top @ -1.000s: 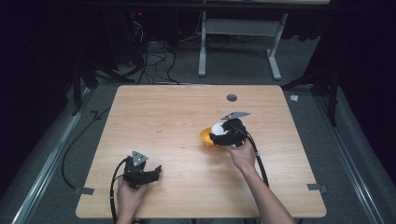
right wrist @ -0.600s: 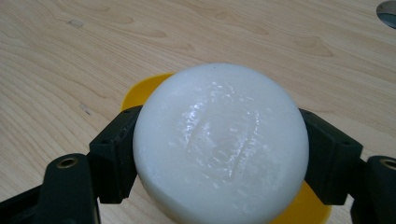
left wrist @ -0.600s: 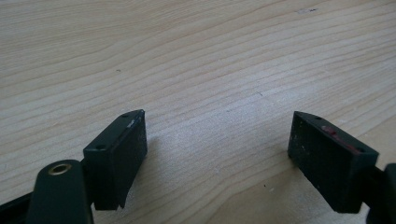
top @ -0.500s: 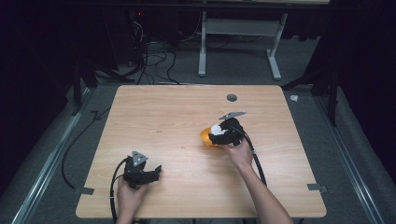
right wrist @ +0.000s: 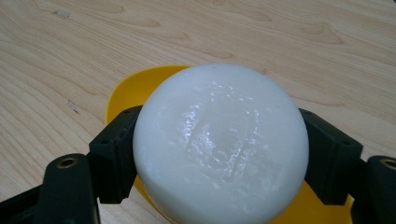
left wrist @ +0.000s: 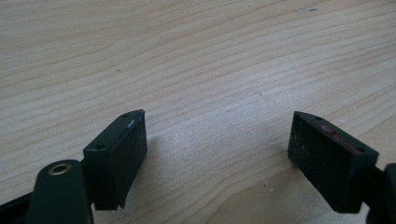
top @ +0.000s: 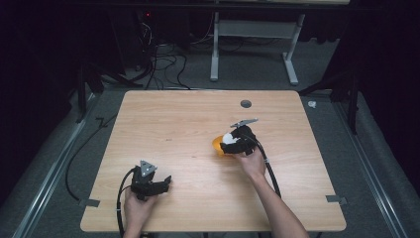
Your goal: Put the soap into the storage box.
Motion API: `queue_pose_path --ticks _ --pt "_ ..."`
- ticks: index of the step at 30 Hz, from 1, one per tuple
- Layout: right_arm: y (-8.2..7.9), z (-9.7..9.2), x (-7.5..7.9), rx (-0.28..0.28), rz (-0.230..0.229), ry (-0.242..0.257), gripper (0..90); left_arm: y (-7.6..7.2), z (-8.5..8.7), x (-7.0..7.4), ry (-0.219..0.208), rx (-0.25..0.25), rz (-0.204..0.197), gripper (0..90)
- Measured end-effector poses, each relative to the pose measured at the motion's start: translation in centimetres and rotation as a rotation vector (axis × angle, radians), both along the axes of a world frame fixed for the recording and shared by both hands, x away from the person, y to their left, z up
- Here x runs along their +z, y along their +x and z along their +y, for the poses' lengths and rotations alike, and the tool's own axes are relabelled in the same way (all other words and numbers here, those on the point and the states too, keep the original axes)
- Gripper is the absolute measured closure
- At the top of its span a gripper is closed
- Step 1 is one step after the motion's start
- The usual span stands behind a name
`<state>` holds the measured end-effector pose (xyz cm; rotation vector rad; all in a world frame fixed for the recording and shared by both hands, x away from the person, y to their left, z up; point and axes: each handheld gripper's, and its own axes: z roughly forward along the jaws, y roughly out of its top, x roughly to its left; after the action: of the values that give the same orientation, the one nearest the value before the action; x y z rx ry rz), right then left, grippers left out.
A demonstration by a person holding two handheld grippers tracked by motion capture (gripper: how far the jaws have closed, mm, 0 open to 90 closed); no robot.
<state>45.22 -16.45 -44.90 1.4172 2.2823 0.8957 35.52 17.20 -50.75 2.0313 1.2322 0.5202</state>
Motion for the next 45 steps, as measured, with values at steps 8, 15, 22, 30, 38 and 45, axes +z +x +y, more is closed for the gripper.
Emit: queue_pose_path --ticks 8,15,22,30,38,45 --pt "0.0 0.1 -0.1 -0.011 0.006 0.005 24.6 0.0 0.0 0.0 0.0 0.0 0.0 20.2" --pt "0.0 0.2 -0.3 -0.012 0.014 -0.005 24.4 0.0 0.0 0.0 0.0 0.0 0.0 20.2" --pt "-0.5 -0.2 1.0 -0.007 -0.05 0.043 25.8 0.0 0.0 0.0 0.0 -0.001 0.0 20.2" --pt "-0.8 -0.8 1.6 -0.003 -0.066 0.064 26.7 0.0 0.0 0.0 0.002 -0.002 -0.001 20.2" --pt "-1.5 -1.4 2.4 0.01 -0.091 0.082 28.4 0.0 0.0 0.0 0.002 -0.002 -0.001 20.2" --pt "-1.9 -2.3 2.9 -0.002 -0.107 0.091 28.8 0.0 0.0 0.0 0.002 -0.002 -0.001 20.2"
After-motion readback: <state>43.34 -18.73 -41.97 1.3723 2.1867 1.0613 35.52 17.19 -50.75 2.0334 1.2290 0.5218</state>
